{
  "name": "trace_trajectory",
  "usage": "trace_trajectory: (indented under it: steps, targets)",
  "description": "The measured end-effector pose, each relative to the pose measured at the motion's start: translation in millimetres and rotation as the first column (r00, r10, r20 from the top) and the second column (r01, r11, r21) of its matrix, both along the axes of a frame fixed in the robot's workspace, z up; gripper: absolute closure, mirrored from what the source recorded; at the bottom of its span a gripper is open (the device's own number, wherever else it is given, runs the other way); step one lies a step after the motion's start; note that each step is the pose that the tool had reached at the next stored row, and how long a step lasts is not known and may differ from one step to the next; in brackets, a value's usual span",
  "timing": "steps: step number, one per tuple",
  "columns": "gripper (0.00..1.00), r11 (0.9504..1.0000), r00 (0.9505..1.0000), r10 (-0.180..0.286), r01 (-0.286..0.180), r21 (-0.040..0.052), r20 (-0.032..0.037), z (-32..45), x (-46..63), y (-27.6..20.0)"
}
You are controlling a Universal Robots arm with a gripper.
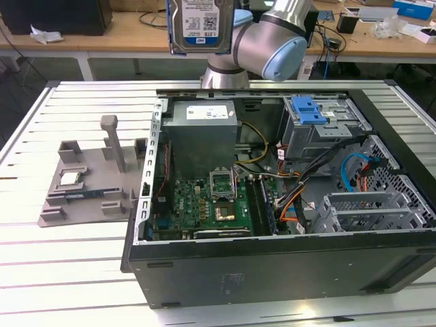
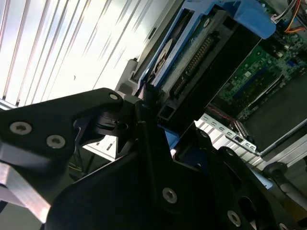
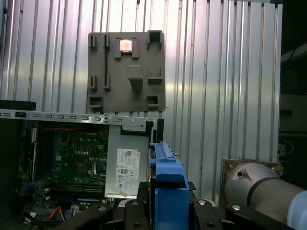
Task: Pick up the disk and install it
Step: 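Pick up the disk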
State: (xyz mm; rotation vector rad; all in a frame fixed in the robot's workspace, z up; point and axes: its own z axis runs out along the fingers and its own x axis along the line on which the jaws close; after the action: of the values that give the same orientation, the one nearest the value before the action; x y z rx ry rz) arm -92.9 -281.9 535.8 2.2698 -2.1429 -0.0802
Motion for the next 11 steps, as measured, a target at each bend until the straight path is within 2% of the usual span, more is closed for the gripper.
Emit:
trace_trajectory:
  steps: [6,10,11]
  targets:
    - [0.63,1.0000,1.0000,0.000,0.000,0.0000,-0.0010,0.0,19.8,0.0]
    - [0.63,1.0000,1.0000,0.000,0.000,0.0000,-0.0023,0.0,42.3,0.0]
    - [0.63,1.0000,1.0000,0.000,0.000,-0.0001,-0.0023,0.0,44.8,0.0]
